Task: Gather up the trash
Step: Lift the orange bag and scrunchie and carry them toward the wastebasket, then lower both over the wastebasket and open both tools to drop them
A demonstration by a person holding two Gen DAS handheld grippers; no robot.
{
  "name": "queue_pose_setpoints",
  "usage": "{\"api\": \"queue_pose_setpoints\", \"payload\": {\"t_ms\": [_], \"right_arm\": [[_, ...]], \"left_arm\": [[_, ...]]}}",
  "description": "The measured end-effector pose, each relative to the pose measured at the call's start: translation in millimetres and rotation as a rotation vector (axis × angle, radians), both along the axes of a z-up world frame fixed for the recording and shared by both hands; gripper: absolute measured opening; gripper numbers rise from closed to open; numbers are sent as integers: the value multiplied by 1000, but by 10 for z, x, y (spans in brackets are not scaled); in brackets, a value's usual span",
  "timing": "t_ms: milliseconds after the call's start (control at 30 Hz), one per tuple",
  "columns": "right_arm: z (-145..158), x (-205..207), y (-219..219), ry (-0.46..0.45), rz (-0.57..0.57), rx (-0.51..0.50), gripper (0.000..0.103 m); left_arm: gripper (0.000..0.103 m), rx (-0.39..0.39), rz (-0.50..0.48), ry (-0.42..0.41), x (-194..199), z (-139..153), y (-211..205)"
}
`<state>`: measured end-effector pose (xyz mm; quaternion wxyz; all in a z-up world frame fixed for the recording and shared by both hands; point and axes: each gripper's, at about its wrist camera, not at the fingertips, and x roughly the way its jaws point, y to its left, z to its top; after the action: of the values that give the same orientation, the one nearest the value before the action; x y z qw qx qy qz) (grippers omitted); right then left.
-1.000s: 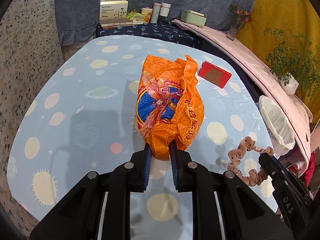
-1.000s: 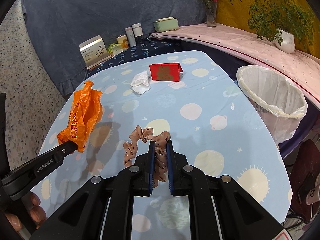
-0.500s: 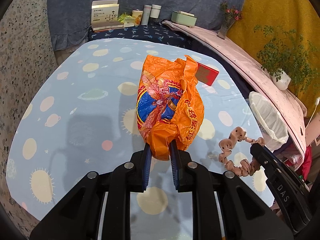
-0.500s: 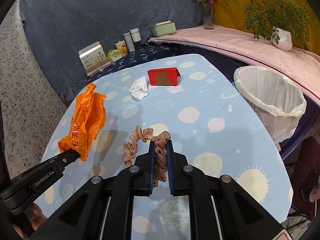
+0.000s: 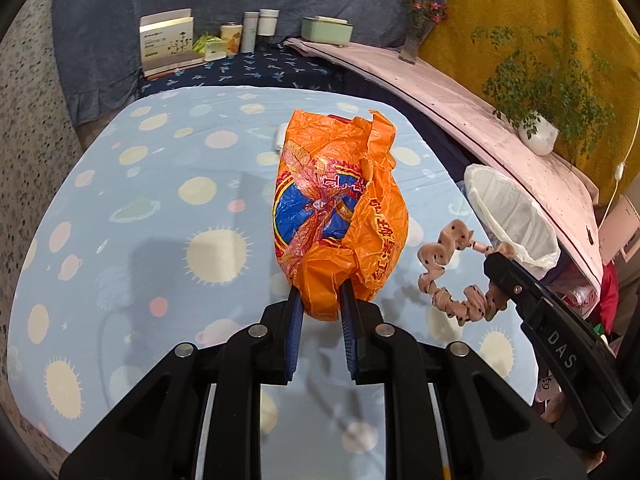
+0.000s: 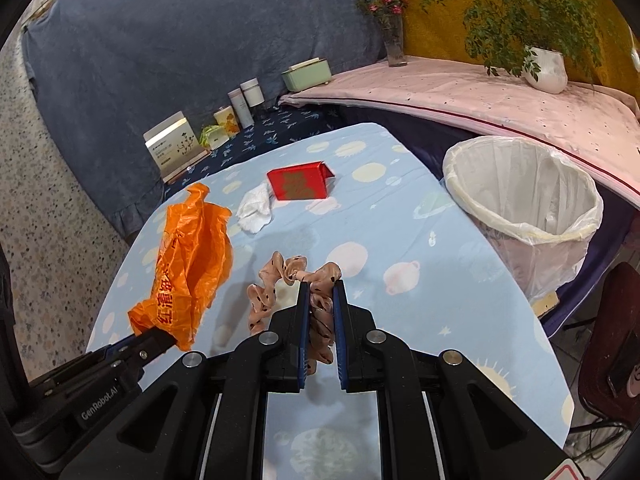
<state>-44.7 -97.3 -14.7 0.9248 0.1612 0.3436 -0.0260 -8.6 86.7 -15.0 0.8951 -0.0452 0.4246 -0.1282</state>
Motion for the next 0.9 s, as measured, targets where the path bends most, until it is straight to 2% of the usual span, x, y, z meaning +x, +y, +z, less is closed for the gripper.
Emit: {"api": "queue_pose_setpoints", "payload": {"t_ms": [533, 900], "right_arm": [[-111, 249, -799, -2, -116, 49, 11], [-132, 345, -1630, -9, -280, 60, 11]], "left_arm": [[17, 47, -155, 7, 491, -51, -999], [18, 46, -291, 21, 851, -76, -1733]]}}
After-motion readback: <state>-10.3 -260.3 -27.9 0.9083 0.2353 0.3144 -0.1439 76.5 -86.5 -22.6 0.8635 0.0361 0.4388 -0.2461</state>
